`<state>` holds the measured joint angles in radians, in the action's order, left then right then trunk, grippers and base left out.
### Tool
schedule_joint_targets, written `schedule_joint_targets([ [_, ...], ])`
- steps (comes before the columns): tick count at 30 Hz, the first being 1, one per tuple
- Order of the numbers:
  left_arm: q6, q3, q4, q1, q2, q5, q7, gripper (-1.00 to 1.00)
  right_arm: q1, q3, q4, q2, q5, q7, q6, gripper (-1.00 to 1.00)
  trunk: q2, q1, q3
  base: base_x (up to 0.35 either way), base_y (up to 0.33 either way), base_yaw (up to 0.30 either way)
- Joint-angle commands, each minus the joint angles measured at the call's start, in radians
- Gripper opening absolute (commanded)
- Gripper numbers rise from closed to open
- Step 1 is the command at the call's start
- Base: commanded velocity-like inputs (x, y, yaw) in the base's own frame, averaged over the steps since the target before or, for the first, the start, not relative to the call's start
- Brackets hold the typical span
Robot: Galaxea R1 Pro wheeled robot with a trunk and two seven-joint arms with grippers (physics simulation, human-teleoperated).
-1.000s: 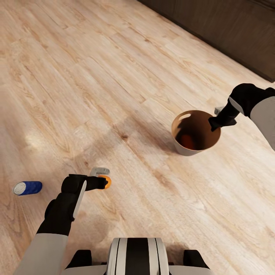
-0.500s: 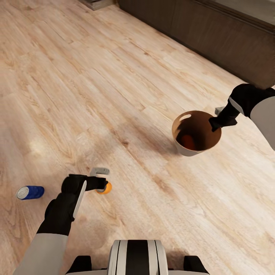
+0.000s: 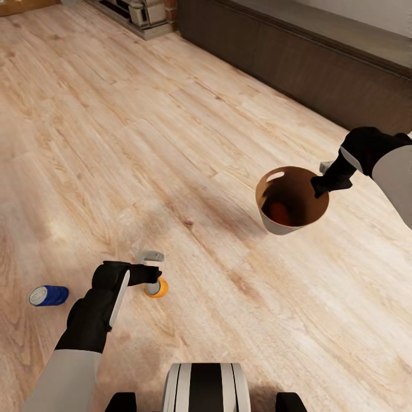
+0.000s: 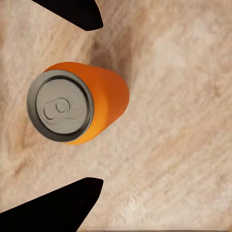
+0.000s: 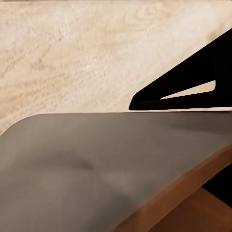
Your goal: Put the three can of soda from the living room inside the tash can in the kitchen.
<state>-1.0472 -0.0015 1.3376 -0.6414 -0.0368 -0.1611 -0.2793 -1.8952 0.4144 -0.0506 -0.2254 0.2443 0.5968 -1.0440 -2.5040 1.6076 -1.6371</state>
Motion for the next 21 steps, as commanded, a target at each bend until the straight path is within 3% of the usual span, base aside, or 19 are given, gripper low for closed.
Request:
schedule_joint_targets([
  [1,0.000,0.000,0.000,0.000,0.000,0.000,0.000,-1.00,0.000,-0.008,0.000,-0.001,-0.011,0.005,-0.003,-1.00,0.000,0.000,0.004,0.000,0.000,0.000],
  [17,0.000,0.000,0.000,0.000,0.000,-0.001,-0.001,-1.00,0.002,-0.012,0.001,0.000,-0.012,0.005,-0.003,-1.00,0.004,-0.008,0.066,0.000,0.000,0.000],
  [21,0.000,0.000,0.000,0.000,0.000,-0.001,-0.001,-1.00,0.003,-0.017,0.001,0.001,-0.012,0.005,-0.003,-1.00,0.032,-0.023,0.078,0.000,0.000,0.000],
])
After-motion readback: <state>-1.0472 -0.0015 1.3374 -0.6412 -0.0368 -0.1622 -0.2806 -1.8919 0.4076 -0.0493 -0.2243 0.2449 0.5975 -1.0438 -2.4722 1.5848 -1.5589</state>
